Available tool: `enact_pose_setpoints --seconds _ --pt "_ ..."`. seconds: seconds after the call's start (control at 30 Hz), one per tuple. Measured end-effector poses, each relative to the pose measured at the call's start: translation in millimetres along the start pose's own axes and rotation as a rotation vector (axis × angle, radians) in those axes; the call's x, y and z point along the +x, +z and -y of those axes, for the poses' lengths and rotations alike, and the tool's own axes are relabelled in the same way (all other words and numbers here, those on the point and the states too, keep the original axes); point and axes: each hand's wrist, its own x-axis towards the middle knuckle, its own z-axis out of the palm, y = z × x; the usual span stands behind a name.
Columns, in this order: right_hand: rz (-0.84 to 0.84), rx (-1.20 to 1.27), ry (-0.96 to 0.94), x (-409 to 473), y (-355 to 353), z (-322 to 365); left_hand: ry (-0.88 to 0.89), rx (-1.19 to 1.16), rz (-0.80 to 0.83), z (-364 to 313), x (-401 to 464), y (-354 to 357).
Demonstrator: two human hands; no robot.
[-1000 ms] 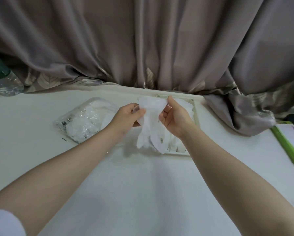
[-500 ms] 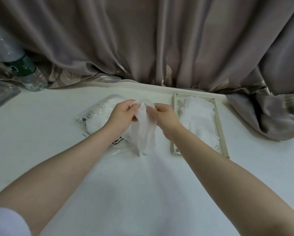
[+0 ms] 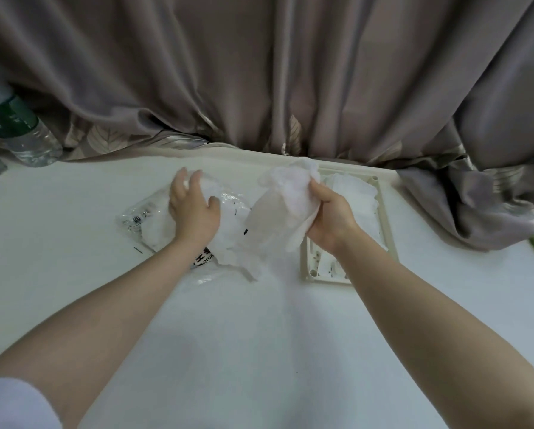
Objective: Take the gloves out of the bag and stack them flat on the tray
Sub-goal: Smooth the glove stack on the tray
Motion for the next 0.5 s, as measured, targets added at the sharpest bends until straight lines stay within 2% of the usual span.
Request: enact_pose_setpoints --seconds 0.07,0.17,0.23,0.3,0.4,0.5 --pt "0.011 0.007 0.007 -3.8 -2.4 2.8 0.138 -0.240 0.154 -25.9 -15.7 2.0" --pt "-0.002 -0.005 0.003 -10.8 -7.7 7.3 0.038 -0.536 0.494 -59.1 -40.4 3.9" --pt "-0.006 -0.011 -0.023 -16.9 -14.5 12.5 -0.002 -0.563 0.589 -66.1 -47.0 13.2" --pt "-0.048 -0.068 -0.065 -23.1 -21.8 18.3 -0.003 -0.557 0.566 -69.7 -48.6 20.0" --pt "-0.224 -0.225 -0.156 -32.8 -35.5 26.6 0.002 -0.521 0.494 -77.5 -48.3 25.0" --pt "-0.266 -0.191 -0.175 -40.7 -46.3 32.7 -0.001 -0.504 0.456 -85.0 -48.2 31.8"
